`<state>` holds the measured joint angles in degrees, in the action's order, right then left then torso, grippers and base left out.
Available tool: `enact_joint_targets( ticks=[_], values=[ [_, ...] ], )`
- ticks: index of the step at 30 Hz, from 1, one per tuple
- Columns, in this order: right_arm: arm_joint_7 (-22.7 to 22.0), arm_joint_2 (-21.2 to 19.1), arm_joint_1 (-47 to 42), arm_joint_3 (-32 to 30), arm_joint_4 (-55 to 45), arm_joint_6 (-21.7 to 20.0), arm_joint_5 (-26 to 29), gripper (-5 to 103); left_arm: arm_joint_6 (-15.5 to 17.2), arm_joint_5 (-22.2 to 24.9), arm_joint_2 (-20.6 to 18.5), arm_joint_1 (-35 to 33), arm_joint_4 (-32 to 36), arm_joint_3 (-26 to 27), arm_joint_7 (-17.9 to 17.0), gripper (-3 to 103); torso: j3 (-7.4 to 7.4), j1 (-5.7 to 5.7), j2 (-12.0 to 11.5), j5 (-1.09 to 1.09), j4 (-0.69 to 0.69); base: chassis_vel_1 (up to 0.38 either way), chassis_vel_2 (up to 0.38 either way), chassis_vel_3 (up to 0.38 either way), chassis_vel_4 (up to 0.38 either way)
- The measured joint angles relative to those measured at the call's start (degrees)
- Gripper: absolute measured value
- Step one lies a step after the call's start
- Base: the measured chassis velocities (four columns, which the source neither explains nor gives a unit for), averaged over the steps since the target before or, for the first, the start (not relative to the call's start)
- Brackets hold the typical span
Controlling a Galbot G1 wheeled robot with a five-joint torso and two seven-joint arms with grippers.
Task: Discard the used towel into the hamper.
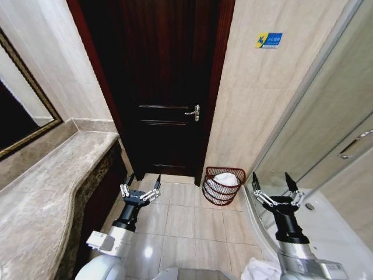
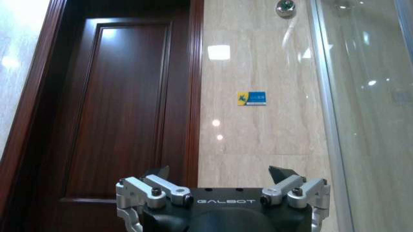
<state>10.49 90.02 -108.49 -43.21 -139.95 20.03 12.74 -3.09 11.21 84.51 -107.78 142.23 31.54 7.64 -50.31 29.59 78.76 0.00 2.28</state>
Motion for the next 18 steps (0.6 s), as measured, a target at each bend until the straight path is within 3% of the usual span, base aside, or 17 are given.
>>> enact_joint_targets(
  ticks=[18],
  values=[
    [0.1,-0.1,0.5,0.2,-0.2,0.7,-0.2,100,0.0,0.0,0.0,0.0,0.0,0.0,0.0,100,0.00,-0.01,0.0,0.00,0.00,0.000,0.000,0.000,0.000]
  ],
)
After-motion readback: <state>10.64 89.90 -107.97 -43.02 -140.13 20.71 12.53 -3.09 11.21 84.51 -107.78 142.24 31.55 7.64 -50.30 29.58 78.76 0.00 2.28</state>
